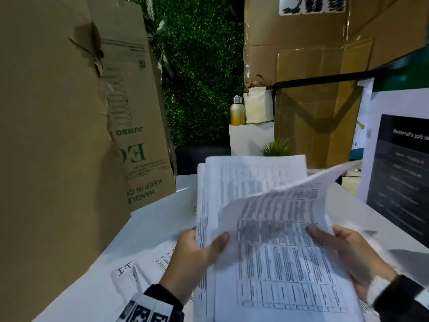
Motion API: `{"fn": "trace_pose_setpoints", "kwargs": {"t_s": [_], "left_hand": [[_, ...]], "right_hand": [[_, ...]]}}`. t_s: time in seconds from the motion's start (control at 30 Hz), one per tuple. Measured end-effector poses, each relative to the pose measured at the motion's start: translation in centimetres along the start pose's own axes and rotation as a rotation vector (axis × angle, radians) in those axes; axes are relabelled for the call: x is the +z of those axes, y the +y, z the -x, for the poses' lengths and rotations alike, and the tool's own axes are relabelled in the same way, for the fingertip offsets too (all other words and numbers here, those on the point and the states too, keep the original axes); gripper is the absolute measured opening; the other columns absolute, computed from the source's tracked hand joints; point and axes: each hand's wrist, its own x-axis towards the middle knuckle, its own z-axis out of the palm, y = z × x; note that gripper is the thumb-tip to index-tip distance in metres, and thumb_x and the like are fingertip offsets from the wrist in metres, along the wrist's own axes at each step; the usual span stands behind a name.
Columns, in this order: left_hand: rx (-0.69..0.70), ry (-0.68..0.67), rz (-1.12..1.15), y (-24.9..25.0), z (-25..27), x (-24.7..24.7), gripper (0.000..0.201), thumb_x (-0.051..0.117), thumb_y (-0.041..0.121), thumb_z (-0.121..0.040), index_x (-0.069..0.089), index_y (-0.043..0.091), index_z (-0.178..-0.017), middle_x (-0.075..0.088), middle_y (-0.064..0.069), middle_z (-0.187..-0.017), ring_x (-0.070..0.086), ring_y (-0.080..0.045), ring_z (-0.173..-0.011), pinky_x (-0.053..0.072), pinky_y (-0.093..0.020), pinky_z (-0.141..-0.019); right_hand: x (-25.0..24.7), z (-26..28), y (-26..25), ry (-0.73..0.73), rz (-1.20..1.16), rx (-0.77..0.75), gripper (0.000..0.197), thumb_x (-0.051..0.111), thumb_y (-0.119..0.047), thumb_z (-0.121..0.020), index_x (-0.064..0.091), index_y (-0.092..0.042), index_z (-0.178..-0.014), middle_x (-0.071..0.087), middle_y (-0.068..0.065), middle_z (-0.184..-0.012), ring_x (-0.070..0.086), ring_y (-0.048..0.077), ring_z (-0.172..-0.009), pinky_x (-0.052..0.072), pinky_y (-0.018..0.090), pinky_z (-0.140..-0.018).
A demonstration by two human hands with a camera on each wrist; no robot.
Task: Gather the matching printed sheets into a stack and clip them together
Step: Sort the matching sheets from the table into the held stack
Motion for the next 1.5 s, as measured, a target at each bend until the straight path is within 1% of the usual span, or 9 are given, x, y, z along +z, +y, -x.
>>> {"fn": "trace_pose_setpoints", "kwargs": {"t_s": [0.23, 0.33, 0.4, 0.5, 0.63, 0.87, 1.13, 1.37, 1.5], "left_hand": [[0.104, -0.039, -0.041, 3.2, 0.3, 0.0, 0.017, 0.082, 0.026, -0.078, 0.070, 0.016, -0.072, 0.064, 0.005, -0.060, 0.059, -0.015, -0.054, 0.047, -0.026, -0.050], [0.096, 0.042, 0.033, 5.8, -0.4, -0.2, 0.059, 0.082, 0.028, -0.077, 0.057, 0.000, -0.122, 0.071, -0.011, -0.123, 0.065, -0.034, -0.115, 0.052, -0.050, -0.096], [0.127, 0.019, 0.019, 6.7, -0.6, -0.1, 0.090, 0.083, 0.038, -0.069, 0.043, -0.004, -0.138, 0.063, -0.008, -0.137, 0.035, -0.004, -0.104, 0.042, -0.050, -0.111], [0.116, 0.042, -0.039, 5.8, -0.3, 0.2, 0.031, 0.073, 0.029, -0.085, 0.066, 0.015, -0.112, 0.078, 0.020, -0.089, 0.072, 0.008, -0.080, 0.055, -0.009, -0.069], [0.114, -0.023, -0.204, 4.6, 1.3, 1.5, 0.029, 0.062, 0.027, -0.096, 0.059, 0.013, -0.071, 0.051, 0.013, -0.040, 0.042, -0.004, -0.033, 0.036, -0.013, -0.038], [0.249, 0.113, -0.217, 9.1, -3.3, -2.9, 0.045, 0.075, 0.052, -0.080, 0.071, 0.023, -0.114, 0.078, 0.006, -0.110, 0.075, -0.017, -0.101, 0.058, -0.044, -0.092], [0.042, 0.028, -0.126, 5.3, -5.5, -4.5, 0.011, 0.056, 0.010, -0.098, 0.063, 0.017, -0.094, 0.078, 0.005, -0.076, 0.073, 0.005, -0.065, 0.056, -0.013, -0.053], [-0.284, -0.016, 0.139, -1.0, -4.6, -1.5, 0.024, 0.049, 0.002, -0.100, 0.067, 0.000, -0.116, 0.078, -0.019, -0.108, 0.078, -0.029, -0.089, 0.064, -0.036, -0.066], [-0.356, 0.027, 0.233, -2.6, -4.5, -1.0, 0.028, 0.050, 0.005, -0.100, 0.065, -0.002, -0.123, 0.073, -0.026, -0.116, 0.070, -0.044, -0.107, 0.052, -0.063, -0.094]], "right_hand": [[2.3, 0.3, -4.2, -0.140, 0.064, -0.116, 0.074, 0.093, -0.025, -0.047, 0.062, -0.010, -0.113, 0.075, 0.011, -0.104, 0.074, 0.025, -0.088, 0.051, 0.052, -0.090], [3.7, 0.5, -6.2, -0.053, 0.159, -0.313, 0.061, 0.089, -0.036, -0.050, 0.063, -0.025, -0.105, 0.074, 0.003, -0.110, 0.070, 0.018, -0.101, 0.049, 0.047, -0.099], [4.4, 0.8, -6.4, -0.033, 0.322, -0.395, 0.057, 0.081, -0.042, -0.060, 0.059, -0.031, -0.111, 0.069, 0.003, -0.120, 0.066, 0.019, -0.110, 0.051, 0.046, -0.098], [3.9, 1.1, -5.9, -0.040, 0.445, -0.369, 0.076, 0.079, -0.055, -0.059, 0.056, -0.019, -0.123, 0.069, 0.004, -0.120, 0.066, 0.021, -0.110, 0.052, 0.048, -0.096], [2.7, 1.3, -6.7, -0.056, 0.562, -0.387, 0.026, 0.070, -0.035, -0.077, 0.071, -0.023, -0.099, 0.077, -0.010, -0.098, 0.071, 0.008, -0.093, 0.055, 0.033, -0.085], [-0.7, 2.0, -15.0, -0.238, 0.911, -0.378, 0.061, 0.074, -0.060, -0.064, 0.071, -0.015, -0.104, 0.078, 0.001, -0.091, 0.071, 0.019, -0.074, 0.054, 0.023, -0.058], [-5.2, -4.2, -15.7, -0.137, 1.273, 0.047, 0.067, 0.077, -0.068, -0.053, 0.070, -0.016, -0.095, 0.075, 0.007, -0.091, 0.067, 0.017, -0.073, 0.052, 0.032, -0.063], [-7.4, -8.4, -0.5, -0.081, 1.625, 0.406, 0.122, 0.078, -0.073, -0.044, 0.033, -0.019, -0.144, 0.051, 0.004, -0.140, 0.053, 0.025, -0.123, 0.043, 0.036, -0.103], [-8.4, -9.9, 0.3, -0.014, 1.626, 0.435, 0.118, 0.063, -0.091, -0.008, 0.059, -0.016, -0.098, 0.067, 0.002, -0.096, 0.064, 0.026, -0.095, 0.052, 0.036, -0.089]]}}
